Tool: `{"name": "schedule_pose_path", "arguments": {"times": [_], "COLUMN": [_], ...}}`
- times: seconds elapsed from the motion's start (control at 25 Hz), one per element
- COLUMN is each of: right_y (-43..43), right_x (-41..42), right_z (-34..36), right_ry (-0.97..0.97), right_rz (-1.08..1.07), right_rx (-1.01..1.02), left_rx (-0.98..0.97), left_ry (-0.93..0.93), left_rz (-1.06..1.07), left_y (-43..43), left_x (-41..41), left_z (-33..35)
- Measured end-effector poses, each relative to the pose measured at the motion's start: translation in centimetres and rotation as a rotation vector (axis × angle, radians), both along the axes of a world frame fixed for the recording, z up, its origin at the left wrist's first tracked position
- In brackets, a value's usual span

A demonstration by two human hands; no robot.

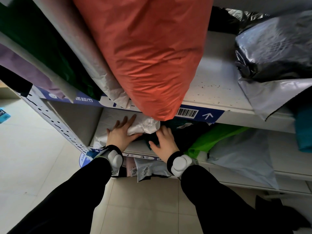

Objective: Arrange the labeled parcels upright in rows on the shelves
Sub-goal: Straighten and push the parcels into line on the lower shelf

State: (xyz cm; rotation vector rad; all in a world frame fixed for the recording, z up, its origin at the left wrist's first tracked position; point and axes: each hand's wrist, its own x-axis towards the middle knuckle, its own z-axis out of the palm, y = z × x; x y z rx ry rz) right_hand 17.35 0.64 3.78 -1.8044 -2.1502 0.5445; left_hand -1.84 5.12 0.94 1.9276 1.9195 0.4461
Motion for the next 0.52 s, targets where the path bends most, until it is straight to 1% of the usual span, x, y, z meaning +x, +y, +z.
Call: {"name": "schedule_pose_path", "arguments": {"times": [0.24, 0.36, 0.52], "right_y": [-0.5, -1.2, -1.7], "right_x": [-0.5, -0.8, -1.4], "right_z": [0.4, 0.6, 1.2], "right_ry": [-0.021, -0.012, 0.05], "right_rz": [-0.015, -0.005, 0.055], "right_rx": [0.079, 0.1, 0.107], "left_rx": [0.019, 0.056, 0.11], "left_ry": [-0.061, -0.167, -0.378], "left_rz": [-0.02, -0.014, 0.017], "left_y": [-0.7, -1.2, -1.7], "left_x": [-0.1, -0.1, 0.1], "left_z": [0.7, 1.0, 1.7]}}
